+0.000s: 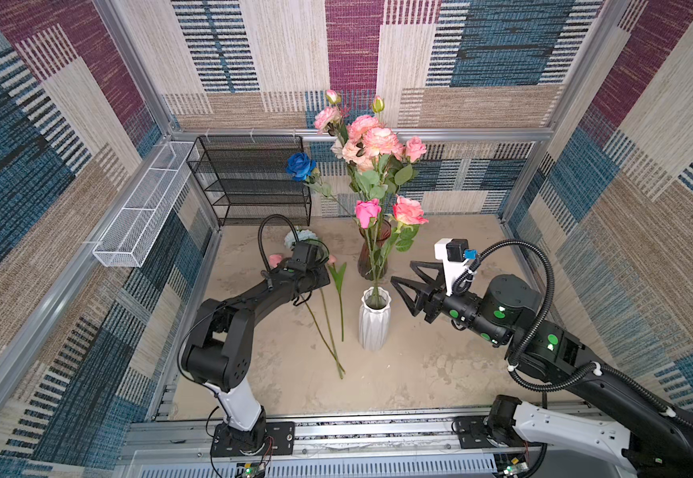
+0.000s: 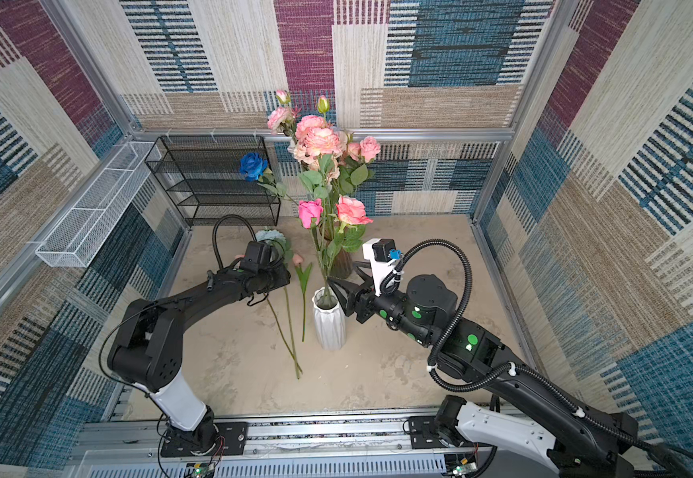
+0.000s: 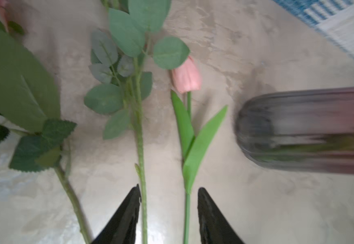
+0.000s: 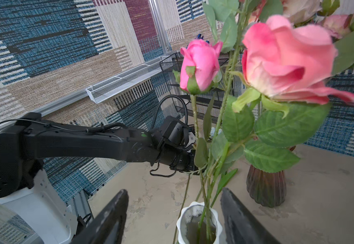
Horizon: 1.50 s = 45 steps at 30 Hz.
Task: Arrange flowers in a vase
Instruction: Pick up the flower from the center of the table.
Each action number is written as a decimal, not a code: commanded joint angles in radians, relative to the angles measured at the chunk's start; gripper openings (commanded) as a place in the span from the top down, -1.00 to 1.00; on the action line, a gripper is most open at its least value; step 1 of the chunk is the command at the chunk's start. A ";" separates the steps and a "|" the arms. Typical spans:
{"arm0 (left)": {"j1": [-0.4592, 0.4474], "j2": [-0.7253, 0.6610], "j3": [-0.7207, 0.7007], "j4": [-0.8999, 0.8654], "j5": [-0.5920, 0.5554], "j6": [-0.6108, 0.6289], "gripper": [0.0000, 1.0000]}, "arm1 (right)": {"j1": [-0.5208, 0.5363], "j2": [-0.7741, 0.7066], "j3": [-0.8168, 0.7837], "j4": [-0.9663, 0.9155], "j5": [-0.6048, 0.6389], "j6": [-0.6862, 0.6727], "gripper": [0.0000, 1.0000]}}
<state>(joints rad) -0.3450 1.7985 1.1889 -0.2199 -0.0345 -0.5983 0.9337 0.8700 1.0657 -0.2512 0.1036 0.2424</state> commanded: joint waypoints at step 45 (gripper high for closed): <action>0.028 -0.437 -0.187 0.258 -0.209 0.122 1.00 | 0.001 -0.119 -0.011 0.014 0.026 0.037 -0.51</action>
<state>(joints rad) -0.3206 1.4235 1.0157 -0.0181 -0.2054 -0.5030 0.9337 0.7547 1.0458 -0.2802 0.1539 0.2714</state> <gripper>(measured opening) 0.075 0.751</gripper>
